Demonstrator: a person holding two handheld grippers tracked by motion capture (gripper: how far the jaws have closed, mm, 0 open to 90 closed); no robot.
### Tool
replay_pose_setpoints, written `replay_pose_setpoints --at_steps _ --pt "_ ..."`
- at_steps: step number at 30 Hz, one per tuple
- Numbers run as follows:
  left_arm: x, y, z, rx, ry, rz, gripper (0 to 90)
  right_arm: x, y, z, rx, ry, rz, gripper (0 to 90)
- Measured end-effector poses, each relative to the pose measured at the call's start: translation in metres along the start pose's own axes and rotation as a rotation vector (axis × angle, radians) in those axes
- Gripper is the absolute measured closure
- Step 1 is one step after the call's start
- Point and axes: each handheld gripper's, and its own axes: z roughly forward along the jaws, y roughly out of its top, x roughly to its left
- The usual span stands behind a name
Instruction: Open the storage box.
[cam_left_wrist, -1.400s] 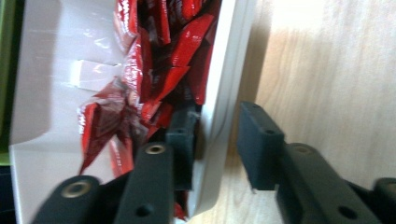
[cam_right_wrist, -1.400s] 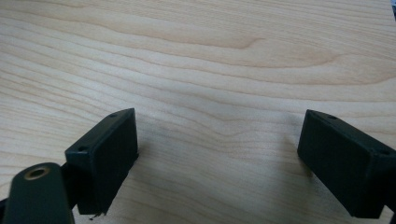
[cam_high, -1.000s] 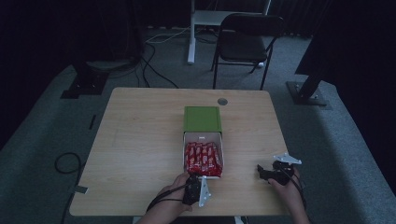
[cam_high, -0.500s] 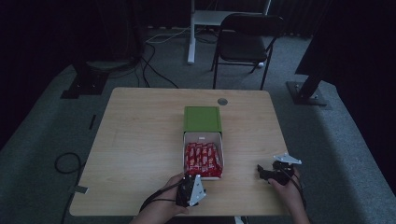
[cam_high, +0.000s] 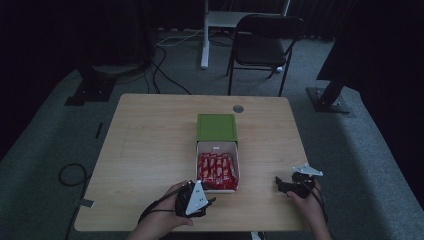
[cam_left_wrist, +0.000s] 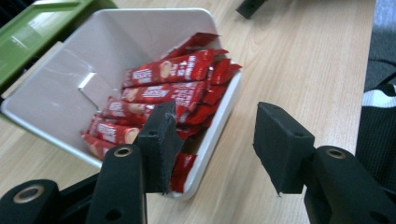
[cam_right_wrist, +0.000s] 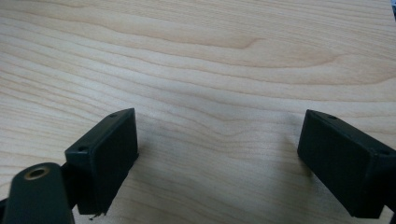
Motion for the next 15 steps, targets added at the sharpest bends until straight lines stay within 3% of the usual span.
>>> replay_pose_setpoints --at_steps 6,8,15 --pt "0.014 -0.005 -0.014 -0.062 0.021 -0.069 50.6 0.0 0.0 0.0 0.0 0.0 0.0 11.7" --pt "0.02 -0.008 -0.019 -0.059 0.052 -0.087 50.5 0.0 0.0 0.0 0.0 0.0 0.0 11.6" --pt "0.034 -0.019 -0.027 -0.075 0.094 -0.146 50.6 0.0 0.0 0.0 0.0 0.0 0.0 11.6"
